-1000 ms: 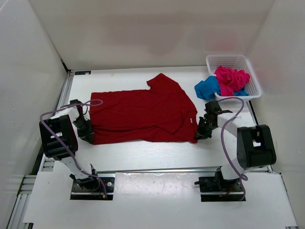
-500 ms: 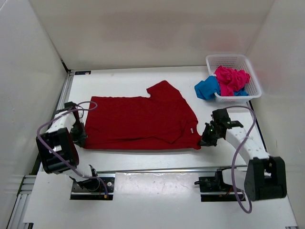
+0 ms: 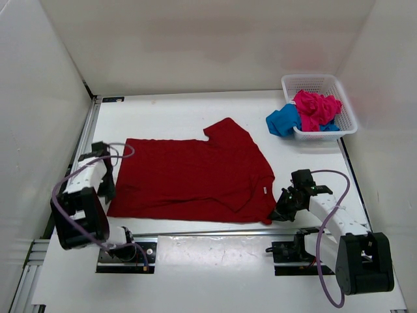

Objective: Fold and stack the t-shirts
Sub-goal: Fold the flattened tshirt in 1/3 of the way

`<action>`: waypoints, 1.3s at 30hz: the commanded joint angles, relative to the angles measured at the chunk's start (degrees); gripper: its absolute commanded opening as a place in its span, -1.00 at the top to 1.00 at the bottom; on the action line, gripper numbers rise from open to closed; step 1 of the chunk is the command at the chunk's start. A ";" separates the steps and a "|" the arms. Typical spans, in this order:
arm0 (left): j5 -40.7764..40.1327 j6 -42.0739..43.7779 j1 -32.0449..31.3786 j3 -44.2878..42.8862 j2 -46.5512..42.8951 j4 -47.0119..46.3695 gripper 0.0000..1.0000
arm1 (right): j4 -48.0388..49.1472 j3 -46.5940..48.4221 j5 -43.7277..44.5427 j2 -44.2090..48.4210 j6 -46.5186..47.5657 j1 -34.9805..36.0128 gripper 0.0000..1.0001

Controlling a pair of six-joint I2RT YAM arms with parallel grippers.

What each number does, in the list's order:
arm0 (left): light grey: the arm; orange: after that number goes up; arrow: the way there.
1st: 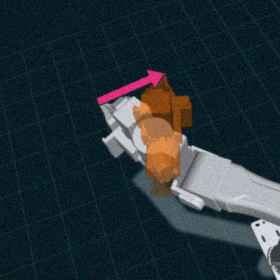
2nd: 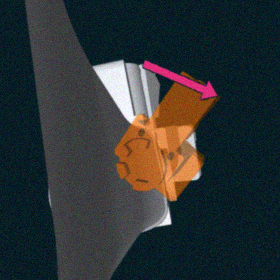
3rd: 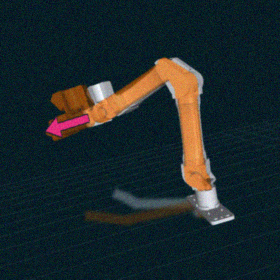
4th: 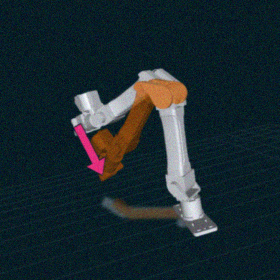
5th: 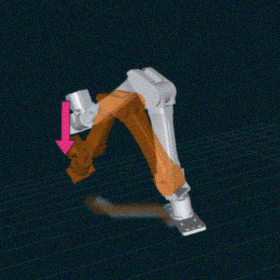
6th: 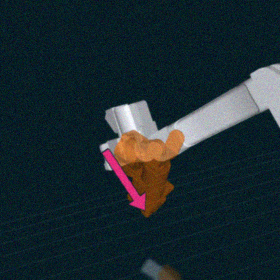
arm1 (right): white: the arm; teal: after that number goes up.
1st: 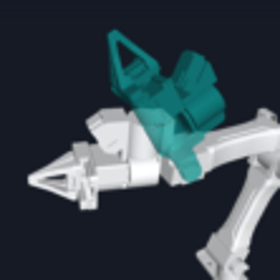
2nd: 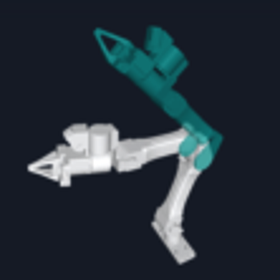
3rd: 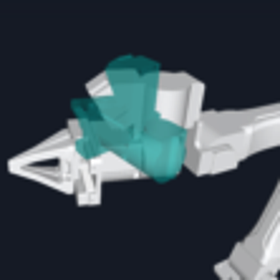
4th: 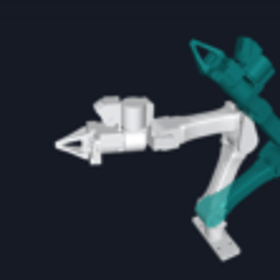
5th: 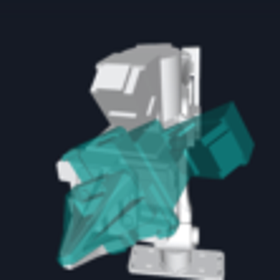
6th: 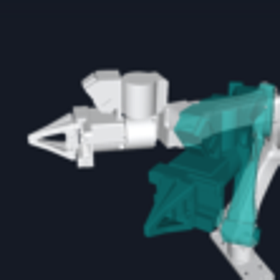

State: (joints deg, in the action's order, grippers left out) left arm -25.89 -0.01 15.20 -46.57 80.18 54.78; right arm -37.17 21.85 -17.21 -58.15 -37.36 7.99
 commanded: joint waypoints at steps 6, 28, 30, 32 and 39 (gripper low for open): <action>-0.31 0.01 -45.24 -18.90 -11.02 -4.95 -0.28 | -0.19 -1.72 3.32 -1.35 -0.34 0.36 0.82; 19.14 0.01 -88.33 -42.21 34.60 -11.62 -0.20 | -1.77 1.80 8.16 -0.03 -0.96 0.36 0.82; 17.02 0.01 -88.33 -41.59 34.60 -12.33 -0.17 | -1.77 1.80 8.16 0.67 -0.96 0.36 0.82; 15.52 0.01 -88.33 -41.59 34.60 -12.33 -0.14 | -1.77 1.80 8.16 1.29 -0.96 0.36 0.82; 13.94 0.01 -88.33 -39.57 36.27 -12.33 -0.09 | -1.77 1.80 8.16 1.29 -0.96 0.36 0.82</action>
State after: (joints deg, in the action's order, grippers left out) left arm -9.96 0.01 -73.19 -87.39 116.09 43.22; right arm -38.02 23.16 -12.36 -57.30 -38.63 8.38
